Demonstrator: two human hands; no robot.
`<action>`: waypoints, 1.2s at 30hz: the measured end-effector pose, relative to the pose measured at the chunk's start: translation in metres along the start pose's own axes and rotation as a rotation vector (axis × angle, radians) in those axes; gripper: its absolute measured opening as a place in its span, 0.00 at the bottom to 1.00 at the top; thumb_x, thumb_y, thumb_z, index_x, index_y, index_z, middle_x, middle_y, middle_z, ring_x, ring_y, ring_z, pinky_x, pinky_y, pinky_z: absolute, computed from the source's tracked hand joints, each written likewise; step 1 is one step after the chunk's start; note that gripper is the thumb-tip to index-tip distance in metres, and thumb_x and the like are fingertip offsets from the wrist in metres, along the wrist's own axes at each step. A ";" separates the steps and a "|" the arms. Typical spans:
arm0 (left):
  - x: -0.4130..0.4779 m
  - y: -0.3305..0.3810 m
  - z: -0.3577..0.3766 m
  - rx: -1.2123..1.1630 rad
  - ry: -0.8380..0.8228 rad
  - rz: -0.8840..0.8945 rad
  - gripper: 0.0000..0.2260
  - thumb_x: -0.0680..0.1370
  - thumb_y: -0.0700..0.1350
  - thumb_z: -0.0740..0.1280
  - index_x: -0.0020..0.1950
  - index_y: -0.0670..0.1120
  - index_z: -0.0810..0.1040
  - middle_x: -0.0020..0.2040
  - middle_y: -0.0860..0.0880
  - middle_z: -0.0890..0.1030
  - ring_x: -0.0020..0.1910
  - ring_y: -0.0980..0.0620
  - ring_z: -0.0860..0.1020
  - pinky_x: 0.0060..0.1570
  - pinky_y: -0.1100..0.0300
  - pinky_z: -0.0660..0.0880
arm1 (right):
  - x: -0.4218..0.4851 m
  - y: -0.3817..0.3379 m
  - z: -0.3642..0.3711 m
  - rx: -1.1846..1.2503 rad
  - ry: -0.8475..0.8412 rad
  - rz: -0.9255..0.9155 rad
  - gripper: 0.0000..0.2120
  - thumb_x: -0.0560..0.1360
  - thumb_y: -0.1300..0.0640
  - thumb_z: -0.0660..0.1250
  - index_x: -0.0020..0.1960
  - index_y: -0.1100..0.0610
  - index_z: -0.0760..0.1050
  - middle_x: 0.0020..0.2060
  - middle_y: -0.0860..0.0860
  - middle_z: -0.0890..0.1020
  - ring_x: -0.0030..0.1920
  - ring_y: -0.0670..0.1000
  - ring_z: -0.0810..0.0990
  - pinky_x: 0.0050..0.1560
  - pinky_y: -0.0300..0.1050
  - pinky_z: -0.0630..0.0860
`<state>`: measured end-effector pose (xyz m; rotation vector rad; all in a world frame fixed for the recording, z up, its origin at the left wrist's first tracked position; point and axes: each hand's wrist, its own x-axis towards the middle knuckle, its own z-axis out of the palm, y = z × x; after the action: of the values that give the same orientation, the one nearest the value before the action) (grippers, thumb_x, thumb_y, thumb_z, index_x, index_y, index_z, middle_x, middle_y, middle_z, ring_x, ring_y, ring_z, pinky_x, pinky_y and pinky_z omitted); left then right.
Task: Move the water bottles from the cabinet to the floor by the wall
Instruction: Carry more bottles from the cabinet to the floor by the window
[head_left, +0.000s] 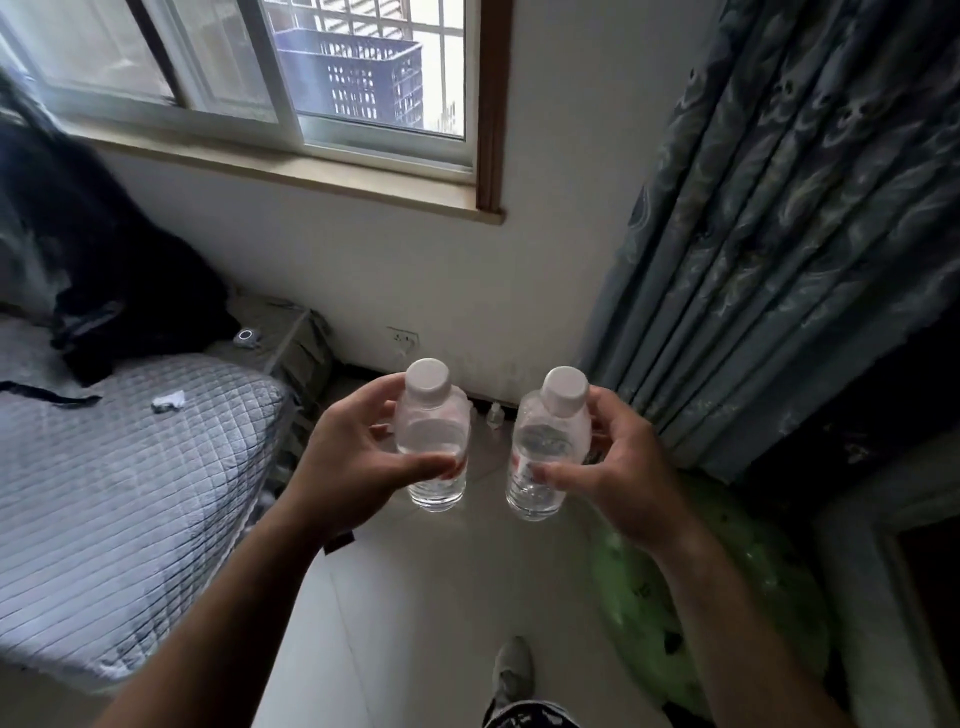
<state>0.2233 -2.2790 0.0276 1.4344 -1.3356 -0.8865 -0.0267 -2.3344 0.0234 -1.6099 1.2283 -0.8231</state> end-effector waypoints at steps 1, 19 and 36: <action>0.015 0.001 0.003 0.003 0.005 -0.002 0.32 0.58 0.54 0.82 0.60 0.54 0.79 0.51 0.50 0.85 0.50 0.48 0.84 0.53 0.44 0.80 | 0.017 0.001 -0.006 -0.001 -0.012 -0.006 0.30 0.59 0.58 0.83 0.58 0.46 0.76 0.47 0.46 0.85 0.47 0.46 0.84 0.52 0.52 0.82; 0.204 -0.037 -0.029 -0.012 0.126 -0.082 0.32 0.60 0.46 0.82 0.62 0.52 0.78 0.52 0.50 0.85 0.50 0.49 0.84 0.53 0.47 0.80 | 0.249 -0.015 0.002 -0.049 -0.107 -0.030 0.33 0.59 0.59 0.83 0.60 0.47 0.76 0.47 0.46 0.85 0.45 0.43 0.83 0.48 0.43 0.81; 0.401 -0.119 -0.147 0.027 -0.035 -0.137 0.32 0.57 0.53 0.81 0.60 0.57 0.79 0.51 0.57 0.85 0.51 0.55 0.83 0.54 0.57 0.78 | 0.430 -0.021 0.120 -0.056 -0.014 0.091 0.32 0.58 0.59 0.82 0.58 0.45 0.75 0.49 0.44 0.84 0.49 0.42 0.82 0.48 0.36 0.78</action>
<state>0.4532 -2.6562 -0.0064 1.5522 -1.2919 -0.9897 0.2081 -2.7131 -0.0085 -1.5897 1.3152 -0.7252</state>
